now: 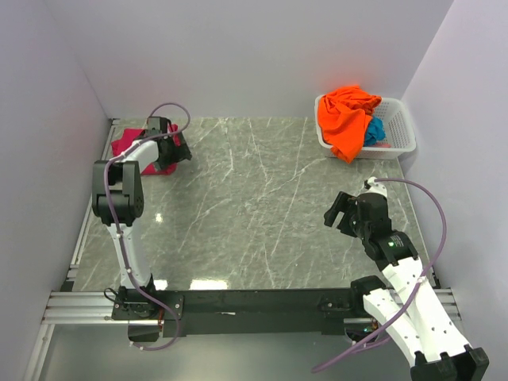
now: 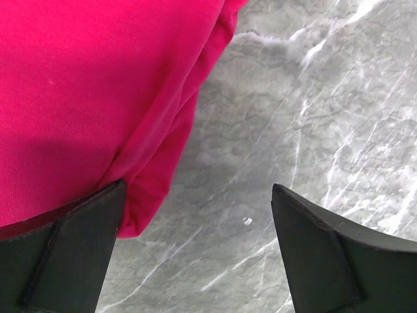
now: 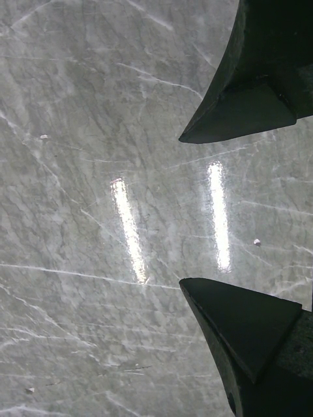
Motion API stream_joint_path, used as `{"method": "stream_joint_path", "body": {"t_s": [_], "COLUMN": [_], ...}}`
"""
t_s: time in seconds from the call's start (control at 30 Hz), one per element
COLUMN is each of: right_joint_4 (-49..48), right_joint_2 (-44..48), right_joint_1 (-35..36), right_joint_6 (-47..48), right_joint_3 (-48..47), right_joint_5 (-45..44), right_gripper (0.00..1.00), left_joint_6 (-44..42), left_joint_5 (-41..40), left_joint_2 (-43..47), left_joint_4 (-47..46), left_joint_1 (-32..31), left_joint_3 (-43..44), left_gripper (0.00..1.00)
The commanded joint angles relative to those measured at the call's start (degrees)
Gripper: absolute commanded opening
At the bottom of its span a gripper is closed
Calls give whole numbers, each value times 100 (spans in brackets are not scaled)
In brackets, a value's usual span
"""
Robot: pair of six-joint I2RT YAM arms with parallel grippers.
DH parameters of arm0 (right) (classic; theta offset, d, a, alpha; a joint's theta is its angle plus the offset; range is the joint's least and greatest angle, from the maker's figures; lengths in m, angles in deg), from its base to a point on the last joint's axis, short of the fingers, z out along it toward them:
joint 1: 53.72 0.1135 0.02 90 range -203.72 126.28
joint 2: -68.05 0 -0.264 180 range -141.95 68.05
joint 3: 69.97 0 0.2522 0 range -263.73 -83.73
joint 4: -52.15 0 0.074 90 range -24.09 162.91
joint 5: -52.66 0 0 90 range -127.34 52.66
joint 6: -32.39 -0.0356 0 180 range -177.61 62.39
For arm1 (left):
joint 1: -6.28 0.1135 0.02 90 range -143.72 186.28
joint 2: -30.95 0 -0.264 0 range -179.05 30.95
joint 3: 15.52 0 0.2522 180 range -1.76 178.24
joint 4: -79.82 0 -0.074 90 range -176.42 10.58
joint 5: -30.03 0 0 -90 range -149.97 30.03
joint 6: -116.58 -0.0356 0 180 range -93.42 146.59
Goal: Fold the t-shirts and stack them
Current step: Neatly place the folded tshirt to the corner, then reset both grippers
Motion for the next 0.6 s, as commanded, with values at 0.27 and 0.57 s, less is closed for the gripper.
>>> {"method": "stream_joint_path", "body": {"t_s": [0.27,0.57], "right_joint_4": [-67,-278], "right_joint_2": [115,1], "right_joint_1": [4,4], "right_joint_6": [-19,-142], "right_joint_3": [-250,-663], "right_joint_5": [-281,-544], "right_gripper": [90,91], "left_joint_6": [217,1490], "left_joint_5": [-39,-1267], "left_joint_2": [1700,4363], "left_joint_4": [90,115], "left_joint_1": [-19,-1363], "left_joint_3": [-641,-2030], "left_gripper": [99,99]}}
